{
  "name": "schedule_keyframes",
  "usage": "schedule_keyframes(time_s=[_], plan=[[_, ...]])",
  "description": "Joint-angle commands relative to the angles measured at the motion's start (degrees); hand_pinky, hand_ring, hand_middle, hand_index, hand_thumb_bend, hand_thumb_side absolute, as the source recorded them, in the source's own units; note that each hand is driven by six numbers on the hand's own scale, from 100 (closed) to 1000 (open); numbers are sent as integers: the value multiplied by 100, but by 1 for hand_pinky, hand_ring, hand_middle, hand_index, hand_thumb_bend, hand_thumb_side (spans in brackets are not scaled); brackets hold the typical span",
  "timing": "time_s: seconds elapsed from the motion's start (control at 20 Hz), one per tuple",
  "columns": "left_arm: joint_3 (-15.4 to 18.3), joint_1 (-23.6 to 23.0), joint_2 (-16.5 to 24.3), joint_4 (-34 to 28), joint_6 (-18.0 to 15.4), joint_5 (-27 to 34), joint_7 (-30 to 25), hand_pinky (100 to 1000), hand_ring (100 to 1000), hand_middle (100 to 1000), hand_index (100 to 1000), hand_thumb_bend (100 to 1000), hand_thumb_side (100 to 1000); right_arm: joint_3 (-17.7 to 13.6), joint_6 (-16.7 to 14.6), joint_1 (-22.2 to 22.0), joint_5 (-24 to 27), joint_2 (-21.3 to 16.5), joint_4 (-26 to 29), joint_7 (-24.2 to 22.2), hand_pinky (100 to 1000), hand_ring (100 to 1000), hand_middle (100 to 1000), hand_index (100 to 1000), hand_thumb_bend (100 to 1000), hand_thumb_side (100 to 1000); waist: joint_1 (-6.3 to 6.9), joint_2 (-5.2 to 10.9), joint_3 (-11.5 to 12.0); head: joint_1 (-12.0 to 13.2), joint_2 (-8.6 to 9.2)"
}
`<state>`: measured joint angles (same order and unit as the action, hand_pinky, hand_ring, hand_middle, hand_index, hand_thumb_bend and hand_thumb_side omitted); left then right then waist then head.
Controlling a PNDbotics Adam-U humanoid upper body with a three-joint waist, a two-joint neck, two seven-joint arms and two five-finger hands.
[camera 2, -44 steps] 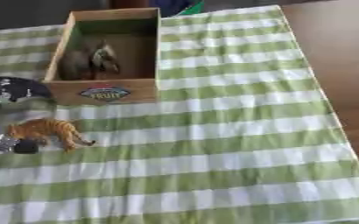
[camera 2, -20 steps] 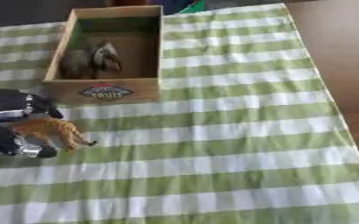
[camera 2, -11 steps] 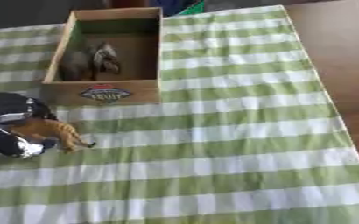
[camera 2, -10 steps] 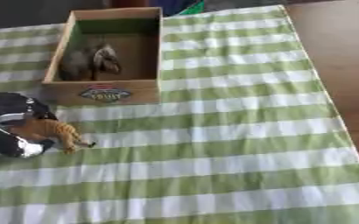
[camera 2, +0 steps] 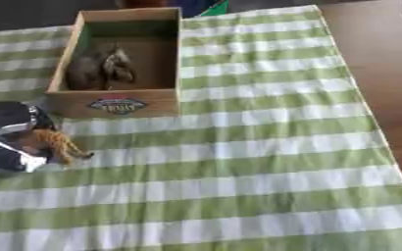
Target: Pick up objects on the table and place them in the box.
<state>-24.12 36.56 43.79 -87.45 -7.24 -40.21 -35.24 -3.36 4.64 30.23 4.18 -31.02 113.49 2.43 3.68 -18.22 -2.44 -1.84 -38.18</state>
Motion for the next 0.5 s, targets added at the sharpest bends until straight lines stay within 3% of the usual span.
schedule_keyframes(time_s=[0.05,0.15,0.5], plan=[[119,64,117,-162,42,188,-59,339,565,462,652,100,316,-72,10,41,43,-73,111,-45,857,763,688,888,100,1000,-19,117,9,-2,56],[176,75,126,-261,39,253,-83,336,564,462,652,100,396,-79,22,33,42,-63,111,-52,857,764,688,889,100,1000,-18,122,15,-6,58],[334,68,180,-503,-43,335,-91,295,530,431,607,100,406,-96,34,16,51,-44,111,-58,859,765,687,889,100,1000,-15,123,31,-21,58]])
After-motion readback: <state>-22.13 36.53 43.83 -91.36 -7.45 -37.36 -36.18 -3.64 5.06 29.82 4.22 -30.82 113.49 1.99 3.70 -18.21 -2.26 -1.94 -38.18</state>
